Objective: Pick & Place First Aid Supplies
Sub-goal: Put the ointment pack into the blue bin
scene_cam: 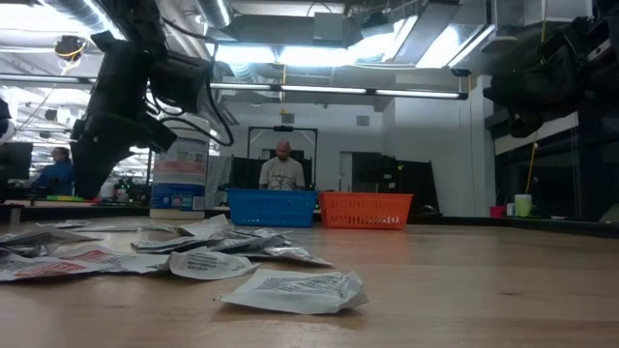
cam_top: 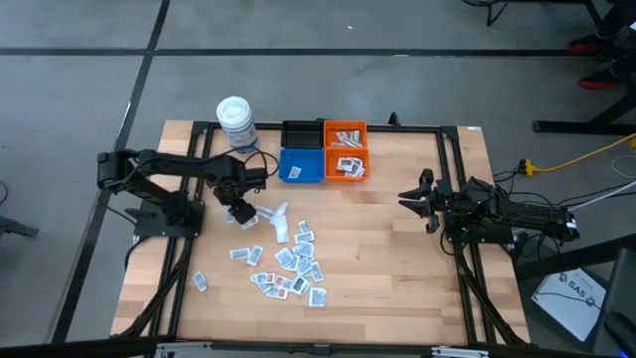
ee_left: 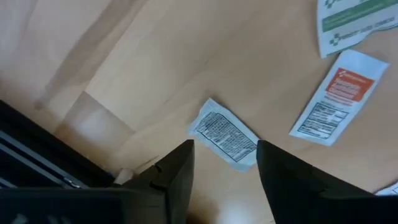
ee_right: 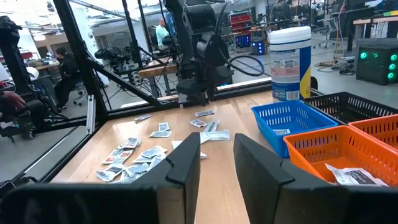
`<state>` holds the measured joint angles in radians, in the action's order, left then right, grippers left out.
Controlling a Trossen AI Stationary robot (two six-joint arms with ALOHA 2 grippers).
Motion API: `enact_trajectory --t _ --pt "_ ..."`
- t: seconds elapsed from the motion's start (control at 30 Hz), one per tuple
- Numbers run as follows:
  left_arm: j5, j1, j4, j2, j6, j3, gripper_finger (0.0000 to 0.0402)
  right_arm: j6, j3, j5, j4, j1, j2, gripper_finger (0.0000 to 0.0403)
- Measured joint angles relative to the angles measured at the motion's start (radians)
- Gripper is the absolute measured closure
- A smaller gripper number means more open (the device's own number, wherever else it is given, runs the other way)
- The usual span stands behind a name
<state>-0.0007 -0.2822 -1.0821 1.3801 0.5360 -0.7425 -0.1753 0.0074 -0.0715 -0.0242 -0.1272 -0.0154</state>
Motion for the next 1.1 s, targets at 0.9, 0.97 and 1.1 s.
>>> enact_trajectory --t 0.9,0.97,1.1 --pt "0.034 -0.075 0.093 0.171 -0.225 0.046 0.0258 0.000 0.000 0.000 0.000 0.000 0.000 0.0303" --pt "0.067 -0.076 0.118 0.165 -0.223 0.078 0.0259 0.000 0.000 0.000 0.000 0.000 0.000 0.0303" --pt "0.058 -0.067 0.126 0.161 -0.212 0.089 0.0266 0.000 0.000 0.000 0.000 0.000 0.000 0.0303"
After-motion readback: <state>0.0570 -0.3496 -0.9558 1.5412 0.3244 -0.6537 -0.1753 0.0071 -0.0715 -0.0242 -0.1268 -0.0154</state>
